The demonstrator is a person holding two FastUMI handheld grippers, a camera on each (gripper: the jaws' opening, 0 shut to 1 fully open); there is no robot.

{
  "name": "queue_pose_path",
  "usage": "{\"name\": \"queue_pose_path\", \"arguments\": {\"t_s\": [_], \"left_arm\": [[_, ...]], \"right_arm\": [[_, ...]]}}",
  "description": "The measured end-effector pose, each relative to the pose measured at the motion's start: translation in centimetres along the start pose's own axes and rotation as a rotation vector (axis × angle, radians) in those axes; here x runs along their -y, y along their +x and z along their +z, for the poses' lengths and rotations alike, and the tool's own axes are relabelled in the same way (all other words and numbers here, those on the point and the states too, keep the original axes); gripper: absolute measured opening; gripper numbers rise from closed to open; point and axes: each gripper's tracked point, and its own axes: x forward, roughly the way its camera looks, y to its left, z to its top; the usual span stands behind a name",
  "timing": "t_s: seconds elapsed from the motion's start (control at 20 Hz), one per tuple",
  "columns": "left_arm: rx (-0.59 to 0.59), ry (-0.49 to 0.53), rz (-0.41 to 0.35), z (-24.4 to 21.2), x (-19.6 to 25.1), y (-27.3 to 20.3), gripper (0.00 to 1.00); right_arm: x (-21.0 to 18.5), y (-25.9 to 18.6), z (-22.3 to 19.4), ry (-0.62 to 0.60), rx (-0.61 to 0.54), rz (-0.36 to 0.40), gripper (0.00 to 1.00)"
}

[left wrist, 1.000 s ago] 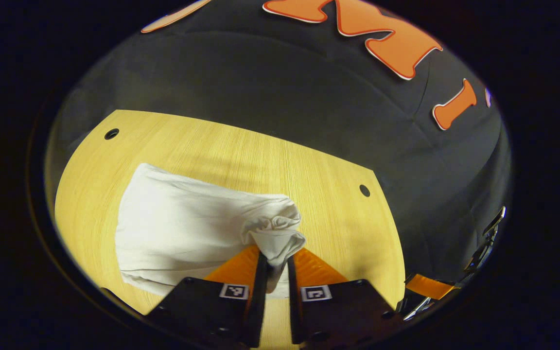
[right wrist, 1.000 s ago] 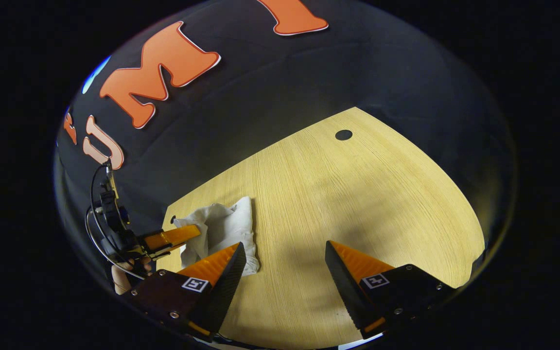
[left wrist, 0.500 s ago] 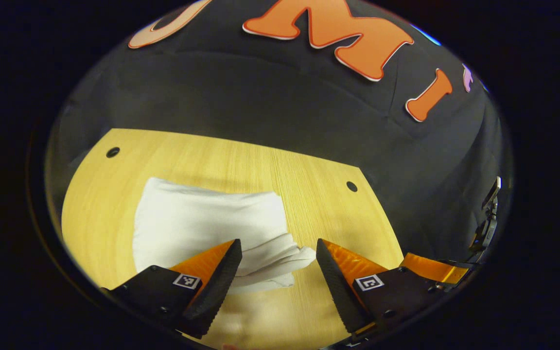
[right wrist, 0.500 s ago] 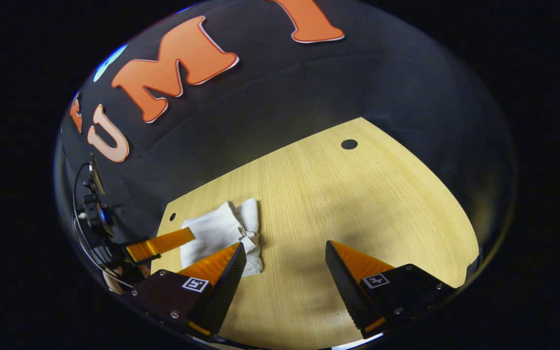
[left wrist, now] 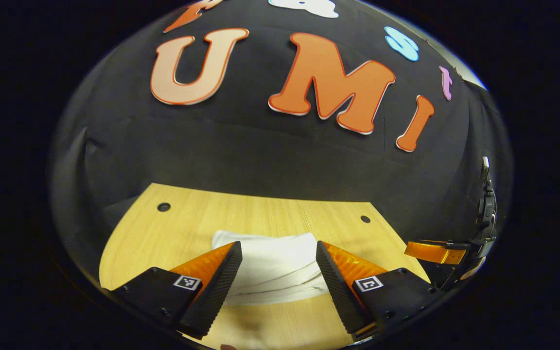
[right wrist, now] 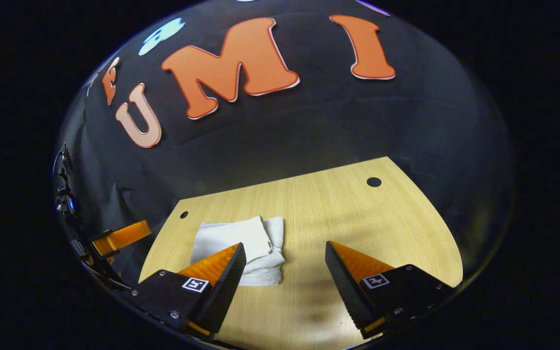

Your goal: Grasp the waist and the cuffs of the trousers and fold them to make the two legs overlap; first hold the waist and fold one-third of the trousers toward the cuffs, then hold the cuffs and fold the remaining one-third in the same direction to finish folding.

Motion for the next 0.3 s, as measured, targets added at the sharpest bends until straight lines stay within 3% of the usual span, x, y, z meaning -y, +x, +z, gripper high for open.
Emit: {"name": "queue_pose_path", "arguments": {"t_s": [0.3], "left_arm": [[0.213, 0.021, 0.066, -1.2, 0.7, 0.9, 0.99]], "right_arm": [[-2.2, -1.7, 4.1, -0.047, 0.153, 0.008, 0.98]]}}
